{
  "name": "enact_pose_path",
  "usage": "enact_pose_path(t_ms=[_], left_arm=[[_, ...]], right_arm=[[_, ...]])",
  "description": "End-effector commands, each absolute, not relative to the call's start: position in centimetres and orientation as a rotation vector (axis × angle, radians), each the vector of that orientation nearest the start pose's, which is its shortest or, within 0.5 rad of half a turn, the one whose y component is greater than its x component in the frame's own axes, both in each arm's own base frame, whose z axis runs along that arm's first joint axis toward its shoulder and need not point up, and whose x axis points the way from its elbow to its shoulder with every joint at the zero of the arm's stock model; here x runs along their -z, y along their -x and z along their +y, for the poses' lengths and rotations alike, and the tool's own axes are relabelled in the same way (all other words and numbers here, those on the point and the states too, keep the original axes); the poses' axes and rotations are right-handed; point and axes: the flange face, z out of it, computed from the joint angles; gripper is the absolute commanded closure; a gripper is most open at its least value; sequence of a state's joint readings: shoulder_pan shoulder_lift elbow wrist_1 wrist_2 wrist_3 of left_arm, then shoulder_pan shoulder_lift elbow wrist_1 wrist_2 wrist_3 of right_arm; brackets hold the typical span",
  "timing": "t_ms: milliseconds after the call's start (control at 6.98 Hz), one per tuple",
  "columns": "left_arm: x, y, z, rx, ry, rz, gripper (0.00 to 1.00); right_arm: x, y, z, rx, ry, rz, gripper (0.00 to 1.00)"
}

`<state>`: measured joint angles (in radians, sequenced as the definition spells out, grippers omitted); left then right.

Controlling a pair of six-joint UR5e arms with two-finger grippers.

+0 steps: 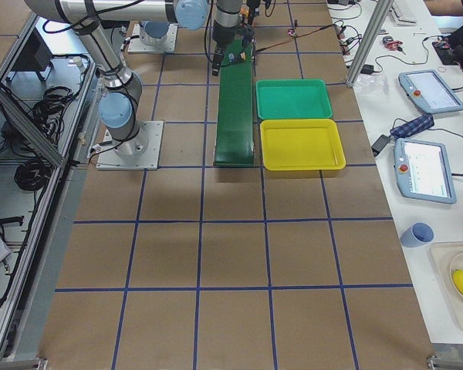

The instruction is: Sort buttons by color to trays

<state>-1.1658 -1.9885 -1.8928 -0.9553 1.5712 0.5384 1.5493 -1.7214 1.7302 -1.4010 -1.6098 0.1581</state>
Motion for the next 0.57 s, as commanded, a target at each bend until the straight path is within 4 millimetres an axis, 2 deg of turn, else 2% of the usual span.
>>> enact_pose_path(t_ms=[0, 143, 287, 430], left_arm=[[-21.1, -8.3, -55.9, -0.178, -0.256, 3.189, 1.00], [-25.1, -5.4, -56.3, -0.192, -0.329, 3.235, 1.00], [-28.6, 1.3, -56.0, -0.204, -0.667, 3.197, 1.00], [-29.3, 7.7, -54.2, -0.204, -0.971, 3.114, 1.00]], right_arm=[[-46.4, -12.1, -41.5, -0.247, -0.280, 3.166, 0.00], [-46.4, -12.1, -41.8, -0.223, -0.264, 3.162, 0.00], [-46.2, -12.2, -41.9, -0.223, -0.264, 3.158, 0.00], [-46.1, -12.2, -41.9, -0.228, -0.262, 3.158, 0.00]])
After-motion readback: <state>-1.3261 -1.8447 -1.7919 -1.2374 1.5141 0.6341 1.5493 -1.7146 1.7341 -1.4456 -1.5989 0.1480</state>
